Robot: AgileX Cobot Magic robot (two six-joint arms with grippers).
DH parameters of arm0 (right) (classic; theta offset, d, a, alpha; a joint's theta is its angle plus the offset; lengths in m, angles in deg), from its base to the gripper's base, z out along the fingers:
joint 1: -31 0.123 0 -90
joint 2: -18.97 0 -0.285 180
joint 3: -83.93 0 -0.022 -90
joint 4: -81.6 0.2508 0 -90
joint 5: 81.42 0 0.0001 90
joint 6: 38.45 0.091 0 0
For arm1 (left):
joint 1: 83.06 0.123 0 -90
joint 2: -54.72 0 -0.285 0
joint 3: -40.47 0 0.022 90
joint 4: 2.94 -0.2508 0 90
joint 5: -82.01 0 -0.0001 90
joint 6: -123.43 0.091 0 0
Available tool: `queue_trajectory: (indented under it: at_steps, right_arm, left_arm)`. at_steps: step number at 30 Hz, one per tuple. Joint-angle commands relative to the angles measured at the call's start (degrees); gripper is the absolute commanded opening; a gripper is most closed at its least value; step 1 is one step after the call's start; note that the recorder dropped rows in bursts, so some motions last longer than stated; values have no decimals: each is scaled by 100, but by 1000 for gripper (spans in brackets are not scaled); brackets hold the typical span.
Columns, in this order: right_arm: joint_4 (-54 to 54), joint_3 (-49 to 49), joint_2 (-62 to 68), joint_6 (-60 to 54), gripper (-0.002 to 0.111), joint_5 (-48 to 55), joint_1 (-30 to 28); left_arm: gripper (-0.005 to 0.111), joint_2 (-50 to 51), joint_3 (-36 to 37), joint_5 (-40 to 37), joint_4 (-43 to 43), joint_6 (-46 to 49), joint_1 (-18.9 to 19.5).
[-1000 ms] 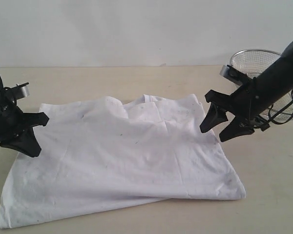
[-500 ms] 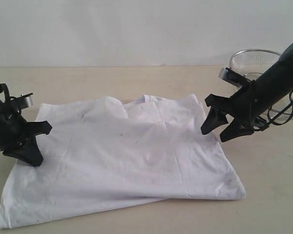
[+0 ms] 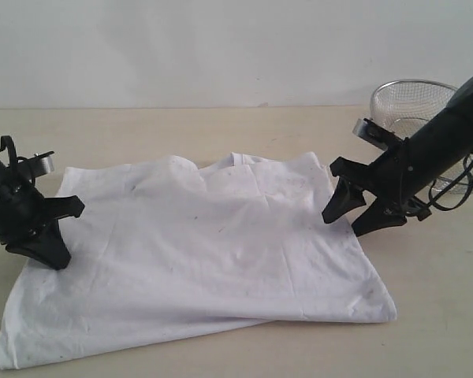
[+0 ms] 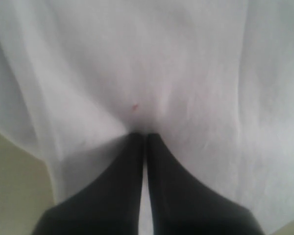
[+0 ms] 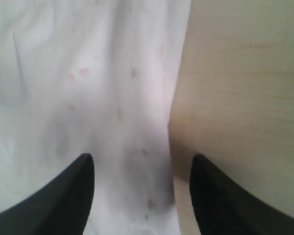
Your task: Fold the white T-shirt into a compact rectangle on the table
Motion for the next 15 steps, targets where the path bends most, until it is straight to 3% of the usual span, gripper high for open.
queue_trajectory:
  at_steps: [1,15]
  right_arm:
    - [-27,-22,172,-31,55,-42,11]
    - [61,-22,360,-67,55,21,453]
  left_arm:
    - [4,25,-36,35,26,37,-8]
    - [4,25,-36,14,26,37,-8]
